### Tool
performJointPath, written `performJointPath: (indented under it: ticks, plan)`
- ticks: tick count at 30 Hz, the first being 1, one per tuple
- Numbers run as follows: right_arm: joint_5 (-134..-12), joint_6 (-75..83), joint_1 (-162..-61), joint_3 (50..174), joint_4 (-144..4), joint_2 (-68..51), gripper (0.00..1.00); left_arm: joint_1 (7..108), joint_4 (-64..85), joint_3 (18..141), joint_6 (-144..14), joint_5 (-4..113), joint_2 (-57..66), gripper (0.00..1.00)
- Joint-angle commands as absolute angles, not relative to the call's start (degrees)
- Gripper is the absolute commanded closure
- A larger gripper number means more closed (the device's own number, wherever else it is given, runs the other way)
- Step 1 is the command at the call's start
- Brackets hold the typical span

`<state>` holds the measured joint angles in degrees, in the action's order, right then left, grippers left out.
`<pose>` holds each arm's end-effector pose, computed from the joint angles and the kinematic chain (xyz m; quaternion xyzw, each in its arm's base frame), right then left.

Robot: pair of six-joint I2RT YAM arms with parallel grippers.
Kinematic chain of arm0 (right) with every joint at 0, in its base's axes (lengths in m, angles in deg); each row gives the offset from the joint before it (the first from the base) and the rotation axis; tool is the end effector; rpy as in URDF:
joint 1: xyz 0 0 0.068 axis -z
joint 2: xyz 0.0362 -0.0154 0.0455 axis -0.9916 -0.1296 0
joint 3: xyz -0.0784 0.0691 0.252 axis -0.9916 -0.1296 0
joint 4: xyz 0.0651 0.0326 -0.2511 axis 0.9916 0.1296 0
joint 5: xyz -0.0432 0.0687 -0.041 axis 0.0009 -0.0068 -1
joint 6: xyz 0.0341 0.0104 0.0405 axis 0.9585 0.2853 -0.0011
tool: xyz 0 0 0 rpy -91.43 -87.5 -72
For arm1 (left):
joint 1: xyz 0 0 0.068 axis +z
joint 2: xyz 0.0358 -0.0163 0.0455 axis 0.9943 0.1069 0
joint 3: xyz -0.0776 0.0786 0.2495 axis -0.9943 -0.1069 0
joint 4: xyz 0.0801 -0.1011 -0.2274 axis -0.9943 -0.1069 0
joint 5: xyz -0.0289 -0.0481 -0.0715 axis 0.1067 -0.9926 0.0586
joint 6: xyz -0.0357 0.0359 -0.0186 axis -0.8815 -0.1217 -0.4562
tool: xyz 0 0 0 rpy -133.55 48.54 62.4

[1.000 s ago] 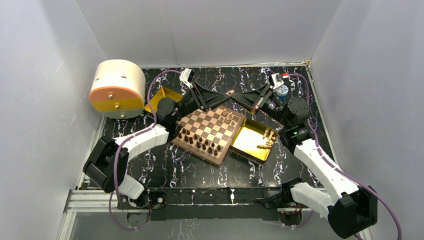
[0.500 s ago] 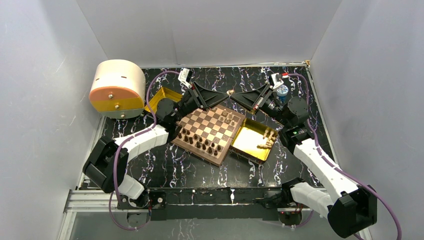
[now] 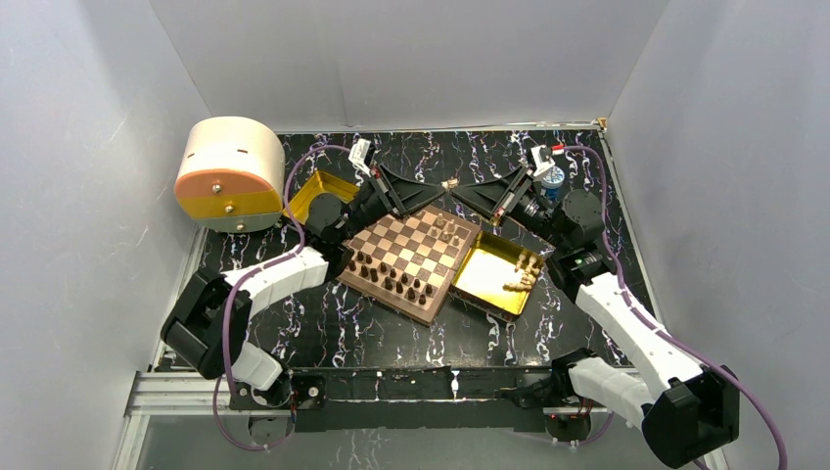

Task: Set up the chess pieces on the board
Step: Place the chess piece on the chessboard.

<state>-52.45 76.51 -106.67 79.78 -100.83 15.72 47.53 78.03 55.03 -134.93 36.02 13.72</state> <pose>0.2021 0.1090 0.3653 0.0939 0.6038 0.7016 0.3664 0.2453 -0.2003 0.3347 0.0092 0.5087 -0.7880 0.3468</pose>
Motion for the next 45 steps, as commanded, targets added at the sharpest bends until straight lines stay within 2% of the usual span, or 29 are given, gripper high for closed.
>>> performJointPath:
  ticks: [1, 3, 5, 7, 11, 18, 27, 33, 45]
  plan:
    - [-54.8, 68.87, -106.8, 81.49, -94.8, 19.3, 1.0, 49.7, 70.01, 53.74, -131.56, 36.03, 9.55, 0.97]
    - [-56.48, 65.15, -106.81, 82.65, -90.33, 20.92, 1.0, 50.5, 62.78, 54.27, -128.1, 35.46, 8.21, 0.97]
    - [-57.6, 61.78, -106.8, 83.49, -86.15, 21.84, 1.0, 51.17, 49.2, 57.23, -120.25, 35.35, 6.74, 0.98]
    - [-58.25, 59.01, -106.79, 83.79, -83.27, 22.61, 1.0, 51.51, 29.0, 63.41, -108.76, 37.2, 6.24, 0.94]
    - [-59.31, 54.17, -106.75, 83.8, -77.37, 24.37, 1.0, 52.08, -5.14, 77.42, -88.67, 46.57, 8.63, 0.93]
    - [-60.8, 44.99, -106.83, 84.92, -67.72, 25.65, 1.0, 54.42, -32.54, 95.37, -72.89, 55.19, 18.76, 0.93]
    - [-61.81, 40.9, -106.85, 85.0, -62.9, 26.91, 1.0, 55.47, -46.04, 109.23, -63.46, 64.66, 34.45, 0.93]
    - [-61.56, 40.33, -106.87, 85.24, -62.76, 27.21, 1.0, 55.55, -47.09, 115.2, -62.04, 68.54, 43.96, 0.92]
    - [-63.36, 38.72, -106.81, 86.43, -60.84, 27.83, 1.0, 55.74, -45.42, 123.09, -60.34, 69.16, 54.39, 0.93]
